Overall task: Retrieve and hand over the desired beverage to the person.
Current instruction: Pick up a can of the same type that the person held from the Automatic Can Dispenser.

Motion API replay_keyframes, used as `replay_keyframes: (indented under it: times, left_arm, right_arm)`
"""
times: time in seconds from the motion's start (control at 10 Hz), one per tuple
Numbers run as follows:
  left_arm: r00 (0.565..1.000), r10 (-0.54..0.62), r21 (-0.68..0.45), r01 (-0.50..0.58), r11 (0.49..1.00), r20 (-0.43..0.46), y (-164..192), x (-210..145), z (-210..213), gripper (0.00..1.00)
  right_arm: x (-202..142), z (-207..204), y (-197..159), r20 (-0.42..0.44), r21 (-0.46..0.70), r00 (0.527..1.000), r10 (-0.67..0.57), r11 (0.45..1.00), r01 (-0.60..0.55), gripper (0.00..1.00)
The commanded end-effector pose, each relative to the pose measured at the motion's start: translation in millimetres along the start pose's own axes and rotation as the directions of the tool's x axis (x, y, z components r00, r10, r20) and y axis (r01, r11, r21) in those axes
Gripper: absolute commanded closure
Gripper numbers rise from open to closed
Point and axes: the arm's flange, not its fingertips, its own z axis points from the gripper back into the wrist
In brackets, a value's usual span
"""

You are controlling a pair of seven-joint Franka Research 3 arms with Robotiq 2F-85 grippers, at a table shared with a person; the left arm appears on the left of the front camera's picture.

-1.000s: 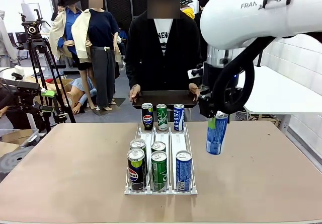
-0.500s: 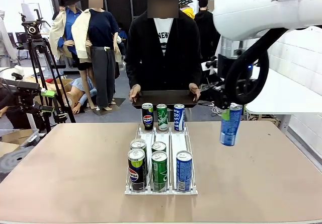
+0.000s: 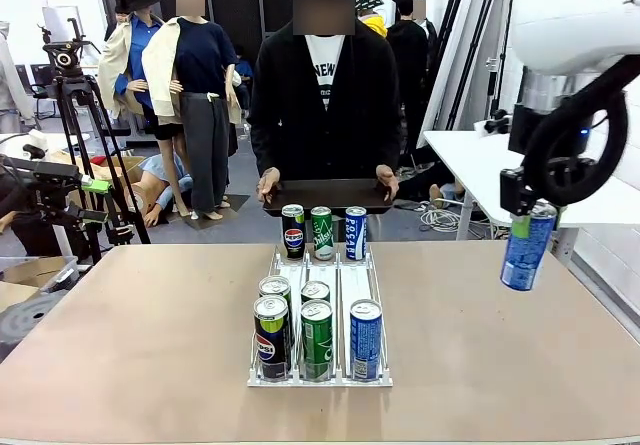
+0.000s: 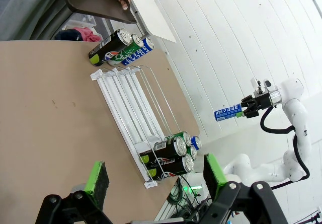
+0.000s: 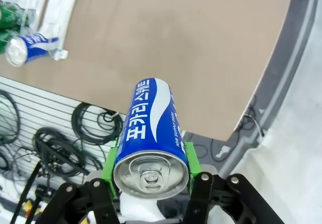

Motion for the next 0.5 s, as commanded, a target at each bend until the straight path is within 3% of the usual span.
replay_keyframes:
  times: [0.0,0.2,0.4]
  left_arm:
    - [1.0,-0.002,0.001,0.002,1.0,-0.003,-1,0,1,0.0]
    - [1.0,-0.002,0.001,0.002,1.0,-0.003,-1,0,1,0.0]
    - [1.0,-0.002,0.001,0.002,1.0,-0.003,-1,0,1,0.0]
  right_arm:
    - [-5,-1,-19,0.047,-0.01,0.999,0.019,1.0,-0.018,1.0]
    - [-2,8,-26,0.087,0.034,0.996,0.016,0.999,-0.019,1.0]
    - [-4,5,-26,0.047,0.019,0.999,-0.005,1.0,0.004,1.0]
